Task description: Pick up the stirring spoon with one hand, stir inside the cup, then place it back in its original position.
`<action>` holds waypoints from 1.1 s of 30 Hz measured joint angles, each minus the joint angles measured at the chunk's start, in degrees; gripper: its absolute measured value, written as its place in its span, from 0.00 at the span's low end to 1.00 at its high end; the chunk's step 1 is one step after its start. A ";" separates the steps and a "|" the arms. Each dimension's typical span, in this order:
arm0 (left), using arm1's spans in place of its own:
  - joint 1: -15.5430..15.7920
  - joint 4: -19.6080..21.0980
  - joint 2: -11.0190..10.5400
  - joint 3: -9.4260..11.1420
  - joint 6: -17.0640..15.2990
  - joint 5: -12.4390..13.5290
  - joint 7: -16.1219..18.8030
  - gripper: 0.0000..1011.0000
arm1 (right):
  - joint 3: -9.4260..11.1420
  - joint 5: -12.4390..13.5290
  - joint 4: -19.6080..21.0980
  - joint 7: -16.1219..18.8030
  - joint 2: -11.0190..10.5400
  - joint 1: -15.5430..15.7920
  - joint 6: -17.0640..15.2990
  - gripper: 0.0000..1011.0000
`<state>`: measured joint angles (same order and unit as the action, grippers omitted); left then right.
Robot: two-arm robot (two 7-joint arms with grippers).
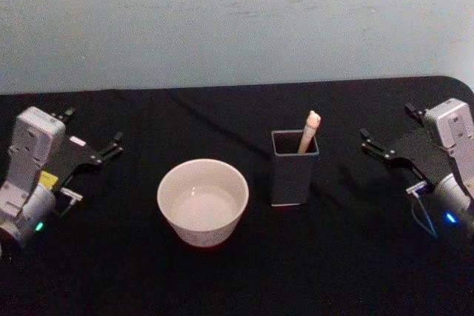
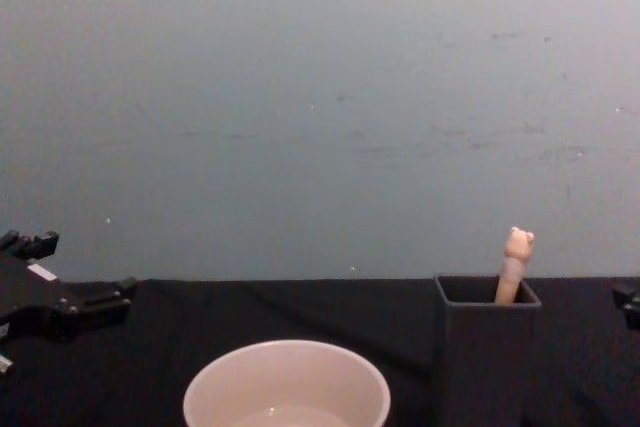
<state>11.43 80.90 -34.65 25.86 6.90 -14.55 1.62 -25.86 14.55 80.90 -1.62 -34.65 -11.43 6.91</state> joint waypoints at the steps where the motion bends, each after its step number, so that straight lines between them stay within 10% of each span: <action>1: 0.00 0.00 0.00 0.00 0.00 0.00 0.00 0.99 | 0.00 0.00 0.00 0.00 0.00 0.00 0.00 0.99; 33: 0.00 0.00 0.00 0.00 0.00 0.00 0.00 0.99 | 0.00 0.00 0.00 0.00 0.00 0.00 0.00 0.99</action>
<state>11.43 80.90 -34.65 25.86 6.91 -14.55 1.62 -25.86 14.55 80.90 -1.62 -34.65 -11.43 6.91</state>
